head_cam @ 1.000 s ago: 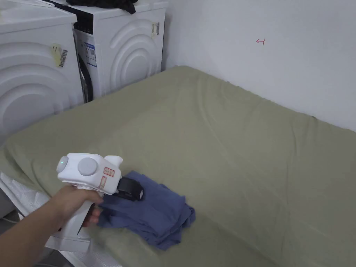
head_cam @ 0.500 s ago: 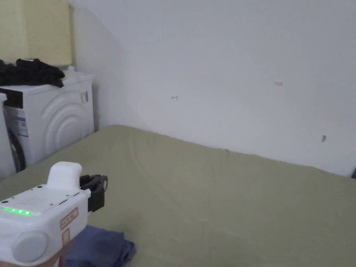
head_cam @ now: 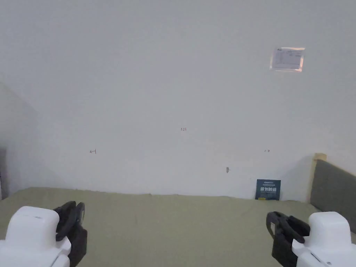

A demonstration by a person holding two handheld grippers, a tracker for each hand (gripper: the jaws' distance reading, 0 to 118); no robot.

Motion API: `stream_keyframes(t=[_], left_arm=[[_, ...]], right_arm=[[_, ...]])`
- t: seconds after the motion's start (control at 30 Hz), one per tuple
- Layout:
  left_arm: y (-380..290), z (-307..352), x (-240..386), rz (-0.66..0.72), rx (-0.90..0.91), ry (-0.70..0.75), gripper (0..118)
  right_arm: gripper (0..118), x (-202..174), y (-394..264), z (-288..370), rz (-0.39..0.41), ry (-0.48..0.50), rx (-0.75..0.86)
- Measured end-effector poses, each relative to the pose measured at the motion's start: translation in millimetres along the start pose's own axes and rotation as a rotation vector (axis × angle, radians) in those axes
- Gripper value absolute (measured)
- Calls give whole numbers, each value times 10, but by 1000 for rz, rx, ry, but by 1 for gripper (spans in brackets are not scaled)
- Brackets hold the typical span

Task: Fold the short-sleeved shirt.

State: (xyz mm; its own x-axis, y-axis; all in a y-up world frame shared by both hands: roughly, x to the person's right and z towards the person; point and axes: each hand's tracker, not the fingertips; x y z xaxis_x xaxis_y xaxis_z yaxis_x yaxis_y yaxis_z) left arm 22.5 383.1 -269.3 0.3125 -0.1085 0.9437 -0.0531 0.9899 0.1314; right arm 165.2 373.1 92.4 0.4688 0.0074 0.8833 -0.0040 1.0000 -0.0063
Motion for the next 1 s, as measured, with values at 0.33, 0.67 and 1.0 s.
stream_keyframes(t=[0.33,0.67,1.0], left_arm=[[-266,-130,182,31,-43,-31,11],[-253,-172,238,24,-46,-42,20],[-303,-198,195,39,-56,-36,97]], right_arm=[[8,22,-340,-74,39,-60,7],[22,55,-398,-106,4,-47,-25],[102,-28,-389,-151,42,-44,-30]])
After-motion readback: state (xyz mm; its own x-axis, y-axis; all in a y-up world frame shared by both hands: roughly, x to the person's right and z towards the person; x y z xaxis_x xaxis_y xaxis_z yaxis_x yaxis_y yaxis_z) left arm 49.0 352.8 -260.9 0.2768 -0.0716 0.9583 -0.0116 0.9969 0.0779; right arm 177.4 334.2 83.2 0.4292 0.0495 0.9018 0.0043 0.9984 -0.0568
